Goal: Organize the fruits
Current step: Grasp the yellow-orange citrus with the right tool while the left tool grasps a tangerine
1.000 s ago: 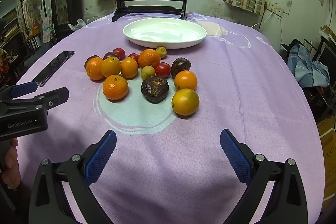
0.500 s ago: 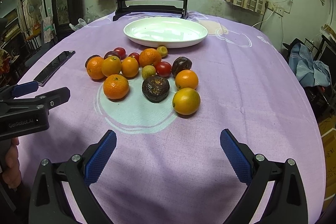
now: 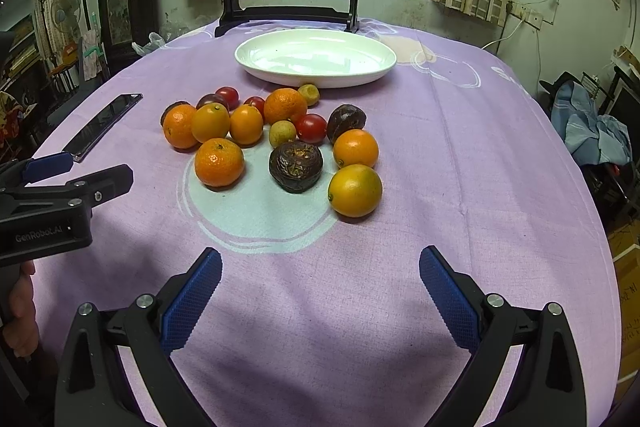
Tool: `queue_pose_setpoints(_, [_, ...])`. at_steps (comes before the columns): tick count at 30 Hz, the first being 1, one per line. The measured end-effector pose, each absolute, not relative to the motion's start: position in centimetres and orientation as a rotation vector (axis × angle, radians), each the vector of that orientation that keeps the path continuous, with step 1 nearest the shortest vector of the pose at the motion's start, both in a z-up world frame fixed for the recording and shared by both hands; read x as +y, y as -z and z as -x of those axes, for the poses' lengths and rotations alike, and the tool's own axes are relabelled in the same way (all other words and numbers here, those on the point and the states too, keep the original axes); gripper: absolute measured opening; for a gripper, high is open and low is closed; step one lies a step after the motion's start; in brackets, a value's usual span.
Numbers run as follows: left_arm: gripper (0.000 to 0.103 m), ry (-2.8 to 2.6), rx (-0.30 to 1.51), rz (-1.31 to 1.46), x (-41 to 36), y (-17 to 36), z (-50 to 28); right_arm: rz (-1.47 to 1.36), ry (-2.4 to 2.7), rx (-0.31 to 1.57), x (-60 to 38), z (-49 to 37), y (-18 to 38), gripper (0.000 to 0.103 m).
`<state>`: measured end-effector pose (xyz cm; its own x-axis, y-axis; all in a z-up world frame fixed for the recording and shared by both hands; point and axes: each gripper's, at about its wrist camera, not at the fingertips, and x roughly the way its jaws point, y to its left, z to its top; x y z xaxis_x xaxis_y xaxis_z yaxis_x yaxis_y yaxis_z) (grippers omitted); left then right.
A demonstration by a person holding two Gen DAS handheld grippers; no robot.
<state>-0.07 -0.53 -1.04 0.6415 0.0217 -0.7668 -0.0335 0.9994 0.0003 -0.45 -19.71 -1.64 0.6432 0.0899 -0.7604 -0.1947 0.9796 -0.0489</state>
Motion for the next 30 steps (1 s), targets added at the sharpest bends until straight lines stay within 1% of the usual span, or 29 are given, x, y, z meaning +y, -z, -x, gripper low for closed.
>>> queue_pose_setpoints(5, [0.099,-0.02,0.887,0.001,0.2,1.5,-0.8,0.084,-0.153,0.909,-21.0,-1.0,2.6,0.1])
queue_pose_setpoints(11, [0.099,0.009,0.913,0.03,1.7,2.5,-2.3,0.126,-0.151,0.94,-20.9,-3.9,3.2,0.099])
queue_pose_setpoints(12, [0.099,0.012,0.915,0.027,1.8,2.6,-2.5,0.121,-0.172,0.945,-20.8,-4.3,3.2,0.094])
queue_pose_setpoints(13, [0.099,0.016,0.918,0.023,1.7,2.7,-2.7,0.122,-0.185,0.961,-20.5,-5.0,3.3,0.092])
queue_pose_setpoints(14, [0.099,0.026,0.922,0.019,1.6,2.8,-3.0,0.127,-0.187,0.969,-20.3,-5.4,3.4,0.087])
queue_pose_setpoints(15, [0.099,0.033,0.925,0.016,1.6,2.9,-3.1,0.133,-0.186,0.976,-20.2,-5.8,3.5,0.076])
queue_pose_setpoints(16, [0.099,0.041,0.927,0.013,1.6,2.9,-3.3,0.131,-0.189,0.991,-20.1,-6.4,3.8,0.071])
queue_pose_setpoints(17, [0.099,0.044,0.929,0.01,1.6,3.0,-3.4,0.122,-0.19,1.006,-20.1,-6.8,3.9,0.061])
queue_pose_setpoints(18, [0.099,0.048,0.932,0.011,1.6,3.1,-3.6,0.114,-0.187,1.015,-20.2,-7.1,4.2,0.056])
queue_pose_setpoints(20, [0.099,0.052,0.943,0.016,1.8,3.3,-3.9,0.099,-0.192,1.019,-20.5,-7.5,4.4,0.05])
queue_pose_setpoints(21, [0.099,0.053,0.949,0.018,1.8,3.4,-4.0,0.096,-0.189,1.014,-20.6,-7.5,4.4,0.04])
queue_pose_setpoints(30, [0.099,-0.029,0.956,-0.014,4.4,3.4,-7.0,0.012,-0.229,1.008,-22.5,-6.2,4.2,0.039])
